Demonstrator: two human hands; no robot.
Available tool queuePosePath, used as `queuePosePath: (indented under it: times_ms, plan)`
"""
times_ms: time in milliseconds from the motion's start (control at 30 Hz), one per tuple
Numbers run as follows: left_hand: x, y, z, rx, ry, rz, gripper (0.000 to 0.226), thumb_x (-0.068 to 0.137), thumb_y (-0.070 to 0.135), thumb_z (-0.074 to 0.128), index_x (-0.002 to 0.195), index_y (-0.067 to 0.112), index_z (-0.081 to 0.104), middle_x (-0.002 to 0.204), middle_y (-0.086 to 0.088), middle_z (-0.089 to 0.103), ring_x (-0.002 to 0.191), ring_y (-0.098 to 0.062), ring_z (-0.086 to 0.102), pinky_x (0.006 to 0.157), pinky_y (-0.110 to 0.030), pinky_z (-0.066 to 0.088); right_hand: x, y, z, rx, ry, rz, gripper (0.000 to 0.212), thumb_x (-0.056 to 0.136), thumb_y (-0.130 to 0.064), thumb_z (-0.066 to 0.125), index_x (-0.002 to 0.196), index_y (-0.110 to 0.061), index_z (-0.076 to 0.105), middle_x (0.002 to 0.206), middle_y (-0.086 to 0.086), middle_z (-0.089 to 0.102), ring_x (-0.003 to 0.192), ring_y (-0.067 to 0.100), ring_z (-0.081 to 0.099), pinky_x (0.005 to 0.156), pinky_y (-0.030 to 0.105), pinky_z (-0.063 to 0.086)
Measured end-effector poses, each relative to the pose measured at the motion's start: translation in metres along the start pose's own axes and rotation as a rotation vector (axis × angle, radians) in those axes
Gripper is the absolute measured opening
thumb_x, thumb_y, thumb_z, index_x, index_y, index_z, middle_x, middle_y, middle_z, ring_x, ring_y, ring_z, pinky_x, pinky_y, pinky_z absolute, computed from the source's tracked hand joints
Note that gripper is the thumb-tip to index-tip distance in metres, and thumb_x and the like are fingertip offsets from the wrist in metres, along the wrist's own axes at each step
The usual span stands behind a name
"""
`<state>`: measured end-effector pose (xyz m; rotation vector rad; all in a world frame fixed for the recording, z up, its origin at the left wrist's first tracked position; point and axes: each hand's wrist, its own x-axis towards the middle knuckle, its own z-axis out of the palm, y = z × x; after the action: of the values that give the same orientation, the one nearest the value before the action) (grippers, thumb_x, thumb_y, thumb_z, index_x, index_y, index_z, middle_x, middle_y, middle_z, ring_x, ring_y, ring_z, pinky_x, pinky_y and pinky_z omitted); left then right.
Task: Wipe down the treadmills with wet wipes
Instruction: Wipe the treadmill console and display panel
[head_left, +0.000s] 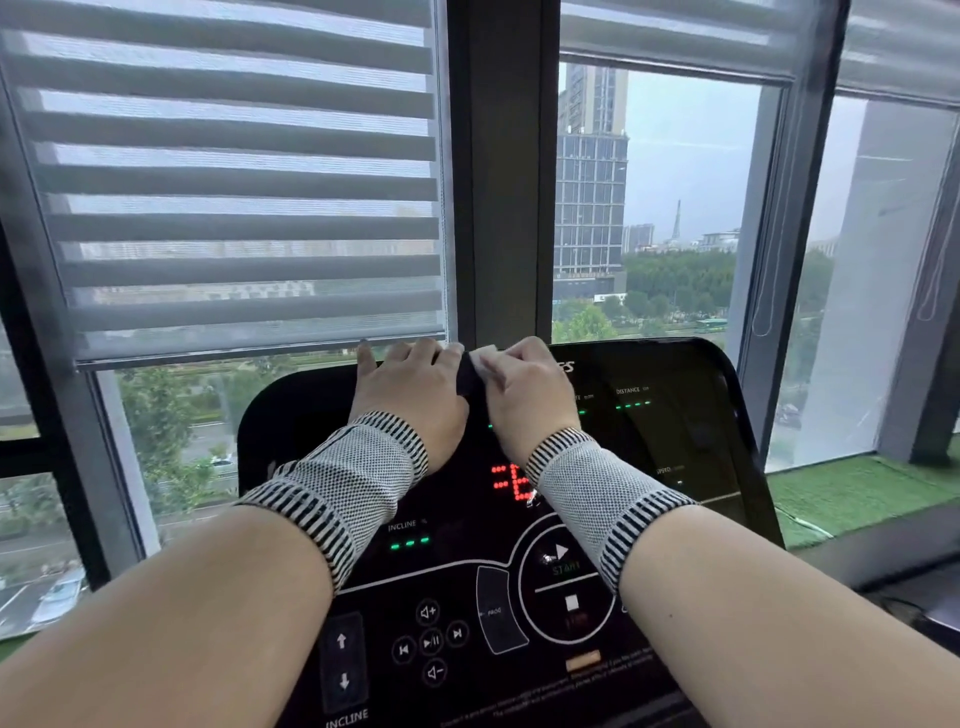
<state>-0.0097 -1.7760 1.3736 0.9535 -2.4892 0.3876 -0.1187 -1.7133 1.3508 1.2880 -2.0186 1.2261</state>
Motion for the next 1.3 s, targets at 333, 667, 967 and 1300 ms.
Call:
queuePosePath:
  times_ms: [333, 667, 967, 1300]
  plan:
    - [-0.001, 0.000, 0.000, -0.005, -0.006, 0.011, 0.061, 0.096, 0.037, 0.034, 0.152, 0.024, 0.013, 0.153, 0.001, 0.026, 0.142, -0.023, 0.021, 0.117, -0.056, 0.001, 0.004, 0.004, -0.006, -0.019, 0.018, 0.017, 0.027, 0.099, -0.029, 0.048, 0.115, -0.018, 0.067, 0.097, -0.004, 0.047, 0.078, 0.010, 0.048, 0.073, 0.019, 0.040]
    - [-0.008, -0.007, -0.009, -0.052, 0.002, 0.009, 0.060, 0.096, 0.036, 0.035, 0.151, 0.021, 0.016, 0.156, 0.002, 0.023, 0.143, -0.022, 0.021, 0.116, -0.058, 0.002, 0.011, 0.009, -0.010, -0.058, 0.049, 0.159, 0.024, 0.098, -0.026, 0.047, 0.106, -0.015, 0.068, 0.104, 0.002, 0.054, 0.075, 0.007, 0.043, 0.063, 0.007, 0.034]
    - [-0.023, -0.028, 0.002, 0.006, 0.077, -0.073, 0.059, 0.094, 0.040, 0.039, 0.148, 0.020, 0.022, 0.149, -0.001, 0.028, 0.139, -0.024, 0.024, 0.117, -0.056, 0.010, 0.002, 0.003, -0.004, -0.003, 0.049, 0.117, 0.027, 0.098, -0.025, 0.048, 0.119, -0.020, 0.065, 0.103, -0.003, 0.049, 0.083, 0.007, 0.044, 0.077, 0.016, 0.035]
    - [-0.022, -0.035, 0.003, 0.001, 0.087, -0.044, 0.060, 0.094, 0.036, 0.040, 0.149, 0.021, 0.021, 0.146, 0.000, 0.029, 0.136, -0.024, 0.027, 0.116, -0.049, 0.017, 0.004, 0.000, -0.005, -0.022, 0.083, 0.180, 0.022, 0.098, -0.022, 0.047, 0.108, -0.017, 0.067, 0.103, -0.001, 0.049, 0.077, 0.007, 0.041, 0.072, 0.016, 0.034]
